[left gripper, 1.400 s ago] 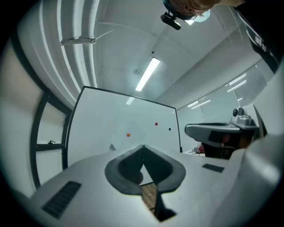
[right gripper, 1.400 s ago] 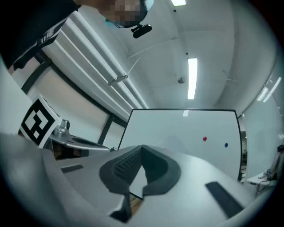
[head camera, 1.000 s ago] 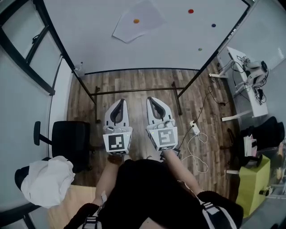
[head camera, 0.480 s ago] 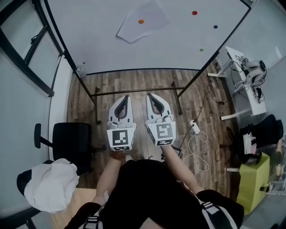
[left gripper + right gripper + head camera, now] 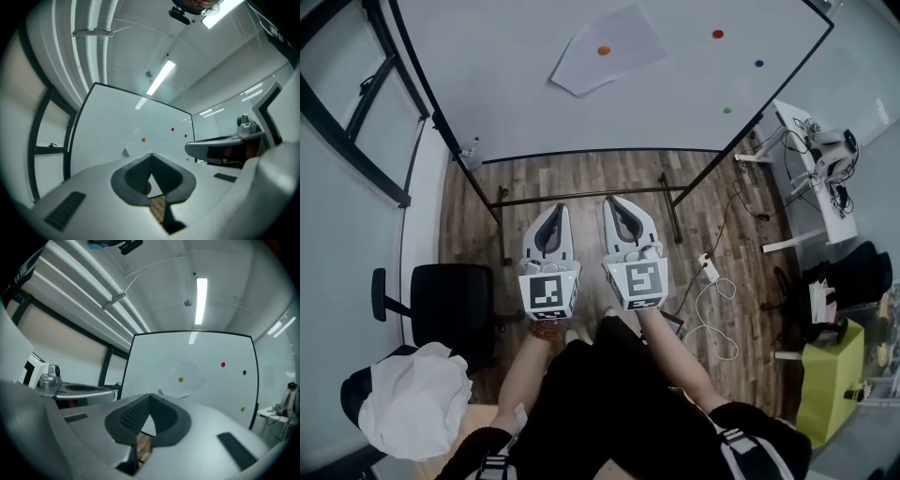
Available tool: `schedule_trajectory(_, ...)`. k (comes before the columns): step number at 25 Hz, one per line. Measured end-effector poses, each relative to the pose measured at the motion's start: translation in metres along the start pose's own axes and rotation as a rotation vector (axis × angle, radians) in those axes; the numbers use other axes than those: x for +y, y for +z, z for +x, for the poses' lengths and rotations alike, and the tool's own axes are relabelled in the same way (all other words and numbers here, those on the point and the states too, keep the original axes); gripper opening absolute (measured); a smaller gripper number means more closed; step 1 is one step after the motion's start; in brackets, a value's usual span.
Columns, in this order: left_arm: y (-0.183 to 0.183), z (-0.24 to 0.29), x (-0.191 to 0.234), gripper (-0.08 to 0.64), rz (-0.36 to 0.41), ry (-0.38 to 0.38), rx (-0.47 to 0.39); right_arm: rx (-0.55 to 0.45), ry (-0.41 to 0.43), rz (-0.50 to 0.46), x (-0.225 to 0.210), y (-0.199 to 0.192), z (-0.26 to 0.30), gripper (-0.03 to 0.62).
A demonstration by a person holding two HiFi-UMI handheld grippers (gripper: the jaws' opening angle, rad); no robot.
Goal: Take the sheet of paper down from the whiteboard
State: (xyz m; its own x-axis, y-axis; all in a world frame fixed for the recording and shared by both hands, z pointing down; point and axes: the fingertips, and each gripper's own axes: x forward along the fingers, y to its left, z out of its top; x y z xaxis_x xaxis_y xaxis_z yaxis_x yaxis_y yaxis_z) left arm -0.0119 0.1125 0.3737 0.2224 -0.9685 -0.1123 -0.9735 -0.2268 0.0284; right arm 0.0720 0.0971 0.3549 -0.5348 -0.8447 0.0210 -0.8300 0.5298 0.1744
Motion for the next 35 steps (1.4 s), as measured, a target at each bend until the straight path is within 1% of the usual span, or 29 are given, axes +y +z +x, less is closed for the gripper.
schedule_trajectory(4, -0.003, 0.025, -0.008, 0.011, 0.013, -0.013, 0.005, -0.003, 0.003, 0.021, -0.019, -0.007, 0.02, 0.0)
schedule_trajectory(9, -0.009, 0.071, -0.013, 0.011, 0.038, -0.004, 0.027, -0.016, 0.016, 0.055, -0.056, -0.02, 0.051, -0.001)
schedule_trajectory(13, -0.011, 0.104, -0.013, 0.011, 0.054, 0.023, 0.045, -0.04, 0.037, 0.058, -0.086, -0.024, 0.073, 0.0)
schedule_trajectory(18, -0.022, 0.137, -0.016, 0.011, 0.07, 0.048, 0.059, -0.053, 0.067, 0.071, -0.116, -0.03, 0.095, 0.0)
schedule_trajectory(23, -0.028, 0.158, -0.019, 0.011, 0.066, 0.078, 0.073, -0.06, 0.095, 0.049, -0.132, -0.034, 0.109, 0.0)
schedule_trajectory(27, -0.029, 0.168, -0.017, 0.011, 0.046, 0.083, 0.049, -0.061, 0.11, 0.037, -0.137, -0.034, 0.118, 0.0)
schedule_trajectory(30, -0.03, 0.178, -0.009, 0.011, 0.033, 0.088, 0.04, -0.061, 0.106, 0.022, -0.143, -0.032, 0.128, 0.0)
schedule_trajectory(35, -0.035, 0.192, 0.006, 0.011, 0.02, 0.073, 0.034, -0.047, 0.091, -0.002, -0.144, -0.033, 0.145, 0.0)
